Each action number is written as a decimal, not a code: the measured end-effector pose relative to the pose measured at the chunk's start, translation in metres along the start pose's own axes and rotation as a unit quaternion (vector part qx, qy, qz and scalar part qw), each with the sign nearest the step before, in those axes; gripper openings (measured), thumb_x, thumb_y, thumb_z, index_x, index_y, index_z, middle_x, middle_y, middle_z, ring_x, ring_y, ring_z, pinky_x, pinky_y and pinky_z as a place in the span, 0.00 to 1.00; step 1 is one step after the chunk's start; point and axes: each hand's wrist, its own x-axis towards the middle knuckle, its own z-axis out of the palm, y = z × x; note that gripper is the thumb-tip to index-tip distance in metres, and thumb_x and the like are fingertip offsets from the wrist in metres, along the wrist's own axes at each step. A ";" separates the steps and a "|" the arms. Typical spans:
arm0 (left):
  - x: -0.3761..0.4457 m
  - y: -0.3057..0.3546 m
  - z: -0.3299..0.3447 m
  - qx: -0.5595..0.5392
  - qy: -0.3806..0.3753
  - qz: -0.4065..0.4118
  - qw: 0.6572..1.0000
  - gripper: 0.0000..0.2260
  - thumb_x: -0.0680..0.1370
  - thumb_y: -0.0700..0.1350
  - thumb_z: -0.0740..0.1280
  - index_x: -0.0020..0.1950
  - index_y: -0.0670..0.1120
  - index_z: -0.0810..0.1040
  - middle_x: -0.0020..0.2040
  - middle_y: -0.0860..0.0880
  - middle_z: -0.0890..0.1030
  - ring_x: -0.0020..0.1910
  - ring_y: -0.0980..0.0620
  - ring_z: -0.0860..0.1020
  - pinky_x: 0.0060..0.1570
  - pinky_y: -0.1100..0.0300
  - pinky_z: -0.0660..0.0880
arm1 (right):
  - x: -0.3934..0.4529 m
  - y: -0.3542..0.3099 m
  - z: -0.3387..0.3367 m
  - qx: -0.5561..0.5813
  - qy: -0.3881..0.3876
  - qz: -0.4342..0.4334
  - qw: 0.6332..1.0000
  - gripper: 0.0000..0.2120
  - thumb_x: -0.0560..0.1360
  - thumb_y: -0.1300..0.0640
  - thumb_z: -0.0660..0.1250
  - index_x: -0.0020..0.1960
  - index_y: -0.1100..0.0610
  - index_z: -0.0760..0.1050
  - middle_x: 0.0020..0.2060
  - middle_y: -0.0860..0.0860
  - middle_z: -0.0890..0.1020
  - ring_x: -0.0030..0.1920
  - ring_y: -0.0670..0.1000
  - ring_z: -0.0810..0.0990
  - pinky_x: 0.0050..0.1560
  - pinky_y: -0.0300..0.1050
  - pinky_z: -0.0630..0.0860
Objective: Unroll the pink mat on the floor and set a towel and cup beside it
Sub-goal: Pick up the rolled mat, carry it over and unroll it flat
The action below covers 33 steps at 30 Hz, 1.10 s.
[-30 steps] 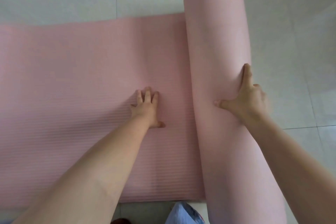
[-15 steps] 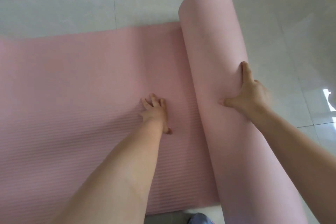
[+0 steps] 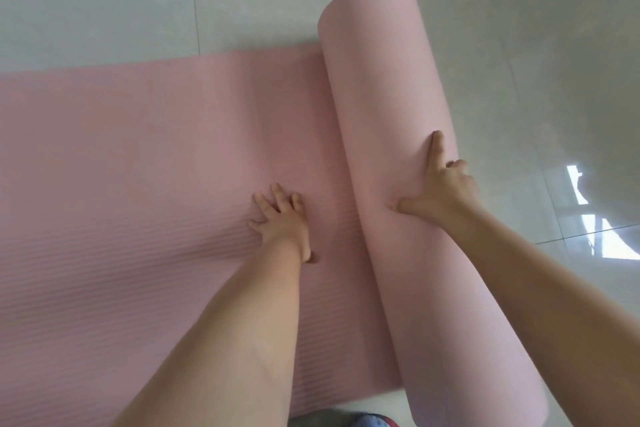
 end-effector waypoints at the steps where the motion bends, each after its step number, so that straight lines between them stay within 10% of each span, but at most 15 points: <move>1: 0.000 0.000 0.000 -0.002 -0.002 0.000 1.000 0.55 0.67 0.56 0.74 0.76 0.43 0.36 0.75 0.39 0.31 0.72 0.29 0.36 0.67 0.31 0.56 | 0.000 0.000 -0.001 0.009 0.001 0.003 1.000 0.60 0.59 0.43 0.77 0.74 0.48 0.36 0.62 0.65 0.67 0.59 0.65 0.72 0.58 0.52 0.71; 19: 0.004 -0.010 0.012 -0.003 0.047 0.018 0.999 0.55 0.66 0.55 0.76 0.77 0.44 0.39 0.76 0.41 0.32 0.74 0.32 0.37 0.69 0.33 0.54 | -0.002 0.035 0.000 0.058 0.054 -0.042 0.996 0.58 0.58 0.46 0.78 0.74 0.48 0.41 0.54 0.60 0.78 0.53 0.61 0.77 0.43 0.44 0.67; 25: 0.000 -0.005 0.011 -0.006 0.058 -0.003 0.998 0.56 0.65 0.55 0.77 0.77 0.45 0.39 0.77 0.42 0.34 0.74 0.34 0.38 0.69 0.34 0.54 | -0.009 0.026 -0.006 -0.019 0.030 -0.048 0.998 0.57 0.60 0.42 0.74 0.74 0.49 0.39 0.67 0.63 0.64 0.66 0.62 0.66 0.62 0.53 0.67; 28: 0.005 -0.005 0.013 -0.008 0.066 -0.008 0.998 0.56 0.64 0.55 0.77 0.77 0.46 0.40 0.77 0.44 0.35 0.75 0.35 0.39 0.70 0.36 0.55 | -0.024 0.015 0.012 -0.158 0.117 -0.262 0.945 0.35 0.70 0.53 0.62 0.74 0.49 0.51 0.76 0.55 0.50 0.76 0.59 0.45 0.72 0.65 0.43; 33: 0.005 -0.014 0.021 -0.025 0.097 0.007 0.995 0.55 0.64 0.55 0.77 0.77 0.47 0.42 0.77 0.44 0.37 0.75 0.36 0.38 0.71 0.38 0.53 | -0.041 0.002 0.044 -0.326 0.015 -0.421 0.846 0.20 0.78 0.56 0.49 0.66 0.56 0.69 0.68 0.53 0.69 0.76 0.54 0.46 0.68 0.66 0.30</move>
